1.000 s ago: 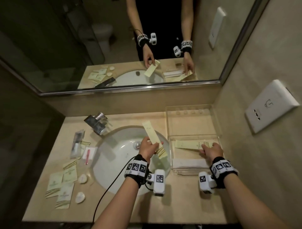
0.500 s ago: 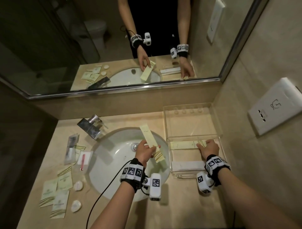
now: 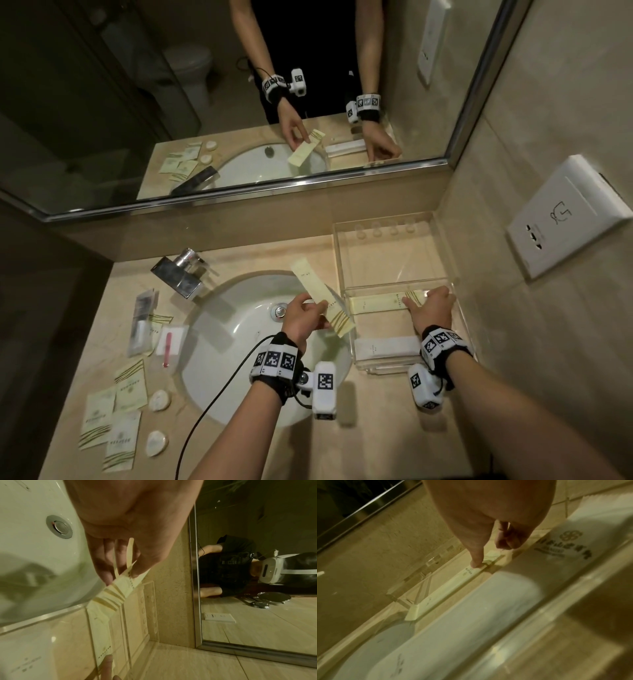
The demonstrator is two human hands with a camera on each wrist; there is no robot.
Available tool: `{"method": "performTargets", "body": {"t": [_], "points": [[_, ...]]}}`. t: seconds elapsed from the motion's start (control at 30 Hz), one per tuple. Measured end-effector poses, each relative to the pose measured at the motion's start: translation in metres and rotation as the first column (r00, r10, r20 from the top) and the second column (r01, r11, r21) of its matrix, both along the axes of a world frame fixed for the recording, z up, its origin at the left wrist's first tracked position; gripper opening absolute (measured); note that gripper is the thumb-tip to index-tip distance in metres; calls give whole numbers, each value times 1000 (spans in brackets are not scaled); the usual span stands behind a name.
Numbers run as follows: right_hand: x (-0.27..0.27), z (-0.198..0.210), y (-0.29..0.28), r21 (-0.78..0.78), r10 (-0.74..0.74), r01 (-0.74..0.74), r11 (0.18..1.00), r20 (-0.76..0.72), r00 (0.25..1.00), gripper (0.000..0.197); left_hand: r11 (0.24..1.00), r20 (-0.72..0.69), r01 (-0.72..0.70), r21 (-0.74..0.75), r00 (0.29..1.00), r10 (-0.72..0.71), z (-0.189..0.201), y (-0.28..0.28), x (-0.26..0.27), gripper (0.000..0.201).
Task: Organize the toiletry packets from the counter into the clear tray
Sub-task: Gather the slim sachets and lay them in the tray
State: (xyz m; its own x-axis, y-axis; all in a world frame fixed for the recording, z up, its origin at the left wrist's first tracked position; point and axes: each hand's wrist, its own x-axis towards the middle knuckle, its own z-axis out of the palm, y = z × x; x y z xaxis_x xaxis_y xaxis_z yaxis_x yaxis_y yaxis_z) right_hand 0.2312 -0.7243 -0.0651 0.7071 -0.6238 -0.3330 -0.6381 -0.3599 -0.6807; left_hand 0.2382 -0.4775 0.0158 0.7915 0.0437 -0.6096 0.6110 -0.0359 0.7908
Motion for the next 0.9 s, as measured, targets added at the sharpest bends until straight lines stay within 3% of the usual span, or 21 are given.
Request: {"method": "performTargets", "body": {"t": [0.1,0.17,0.2,0.3,0.4,0.47,0.57,0.7,0.8,0.9], "points": [[-4,5,2,49,-5,-2,999,133,991,34,999,3,-9,-49,1000,10,1,-5,3,21],[-6,11,8,194,73,-105,975,167,983,35,995,7,9,-104,1000,-8,4,-11,4,18],[-8,18,14,317,124,-173,932,169,978,39,991,11,25,-130,1000,-24,6,-14,4,18],[-14,39,28,650,267,-316,692,176,947,48,985,19,42,-169,999,-40,8,-26,4,22],[-20,48,25,731,349,-394,557,225,910,51,980,7,35,-196,999,-34,8,-40,6,24],[-22,50,17,716,289,-377,587,250,924,48,978,-3,33,-207,999,-34,8,-47,7,23],[-21,55,1,691,79,-251,678,271,959,32,984,-16,70,-161,997,-74,3,-53,8,25],[-26,47,-26,657,-21,-85,749,152,988,31,999,-55,47,-26,997,-48,-8,-54,6,21],[-30,35,-33,652,-45,7,758,41,998,40,985,-12,128,115,992,-128,-18,-54,1,14],[-25,27,-32,665,-96,92,741,-31,995,64,882,119,286,376,928,-352,-27,-57,-4,11]]}}
